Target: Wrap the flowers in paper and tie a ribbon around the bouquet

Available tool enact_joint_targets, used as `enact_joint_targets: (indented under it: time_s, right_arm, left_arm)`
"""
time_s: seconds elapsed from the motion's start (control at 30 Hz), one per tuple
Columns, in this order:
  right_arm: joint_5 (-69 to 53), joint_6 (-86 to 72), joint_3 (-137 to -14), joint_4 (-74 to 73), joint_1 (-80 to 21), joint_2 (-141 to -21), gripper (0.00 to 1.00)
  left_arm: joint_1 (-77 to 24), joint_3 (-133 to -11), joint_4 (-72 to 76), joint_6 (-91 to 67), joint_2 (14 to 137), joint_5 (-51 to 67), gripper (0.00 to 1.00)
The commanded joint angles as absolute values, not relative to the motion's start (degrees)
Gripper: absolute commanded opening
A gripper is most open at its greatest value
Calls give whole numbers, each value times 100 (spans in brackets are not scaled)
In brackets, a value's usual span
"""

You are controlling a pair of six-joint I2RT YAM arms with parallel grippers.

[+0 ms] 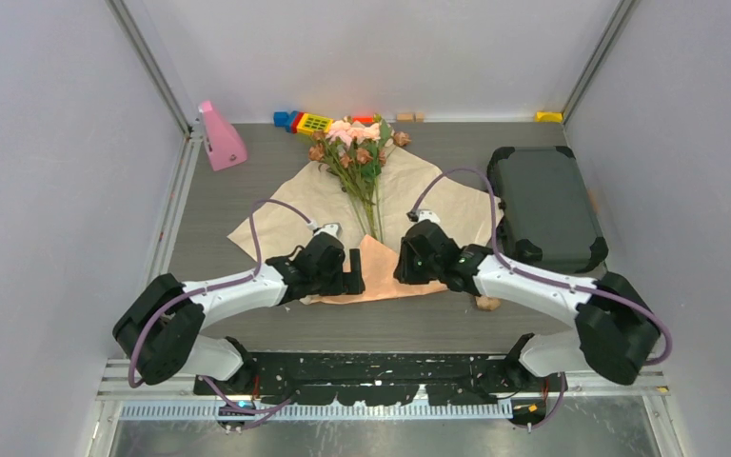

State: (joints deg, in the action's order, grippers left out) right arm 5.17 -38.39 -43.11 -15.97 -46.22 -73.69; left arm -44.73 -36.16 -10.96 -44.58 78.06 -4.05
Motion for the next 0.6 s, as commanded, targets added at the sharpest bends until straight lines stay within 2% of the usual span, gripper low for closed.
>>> enact_joint_targets:
  time_s: [0.0,0.1,0.33,0.4,0.57]
  right_arm:
    - [701,-4387,-4176,-1173,-4631,-7926,24]
    - [1108,-4604,-4051,-1513,-4624,-8024,20]
    - [1158,-4954,-3516,-1425,-4623,-8020,17]
    - [1150,-4984,-3446,-1341,-4623,-8032,17]
    - [1172,-5021,-3401,-1268,-4623,-8045,16]
  left_arm:
    - [-4447,-3402,-1854,-4438,7822,-522,95]
    - [-4456,-3519,-1875,-4441,7701,-481,95]
    - [-4845,-4308,-2401,-4501,7502,-685,92]
    - [-5063,-4578,-2543,-4581,7542,-778,87]
    - [-5505,-5120,-2880,-4877,8040,-1054,68]
